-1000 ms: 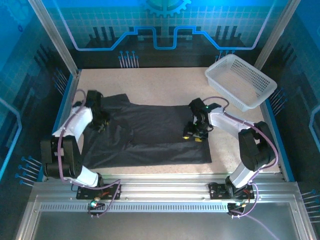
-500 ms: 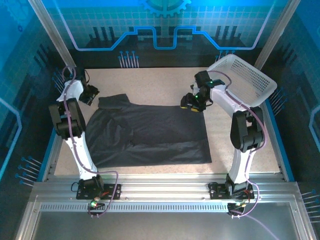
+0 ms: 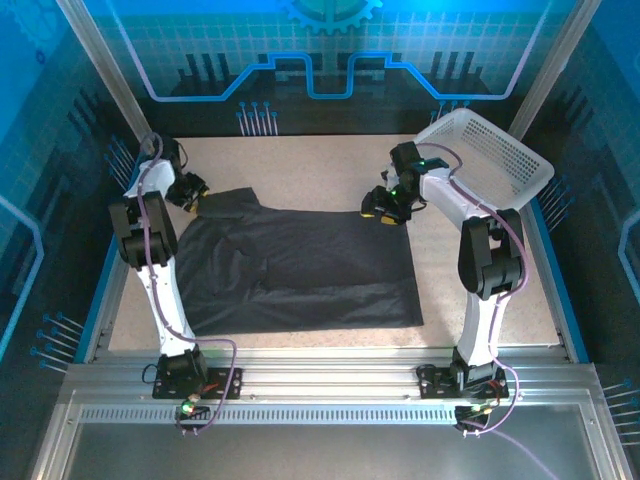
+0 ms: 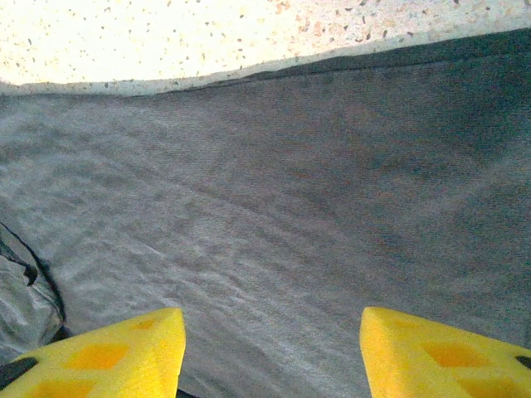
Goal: Fold and stack the t-shirts
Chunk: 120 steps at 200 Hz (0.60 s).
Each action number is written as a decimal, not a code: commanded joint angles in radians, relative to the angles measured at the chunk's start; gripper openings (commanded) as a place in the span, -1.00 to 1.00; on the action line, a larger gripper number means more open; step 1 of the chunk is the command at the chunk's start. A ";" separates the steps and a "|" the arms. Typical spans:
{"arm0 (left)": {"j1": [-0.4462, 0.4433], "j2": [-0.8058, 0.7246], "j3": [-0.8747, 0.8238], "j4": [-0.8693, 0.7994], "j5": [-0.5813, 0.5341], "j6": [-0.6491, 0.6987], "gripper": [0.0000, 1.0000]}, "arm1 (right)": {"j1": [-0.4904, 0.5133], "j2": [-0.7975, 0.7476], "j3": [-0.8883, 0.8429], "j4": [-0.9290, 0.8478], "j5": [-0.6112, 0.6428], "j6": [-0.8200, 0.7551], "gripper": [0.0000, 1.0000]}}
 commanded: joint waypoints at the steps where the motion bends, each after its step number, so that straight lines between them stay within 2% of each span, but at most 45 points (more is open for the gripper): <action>1: -0.030 0.039 0.025 -0.034 0.039 0.013 -0.22 | 0.000 0.008 0.005 -0.019 -0.011 0.014 0.17; 21: -0.037 0.048 0.037 -0.024 0.049 0.003 -0.59 | 0.001 -0.001 -0.003 -0.017 0.025 0.024 0.15; 49: -0.059 0.045 0.101 -0.031 0.035 0.006 -1.00 | 0.001 -0.010 -0.009 -0.012 0.174 0.052 0.11; 83: -0.105 0.011 0.192 -0.021 -0.006 0.001 -1.00 | -0.005 0.060 0.051 -0.012 0.375 0.102 0.05; 120: -0.146 -0.013 0.211 0.026 -0.012 0.011 -1.00 | -0.024 0.191 0.184 -0.059 0.497 0.134 0.01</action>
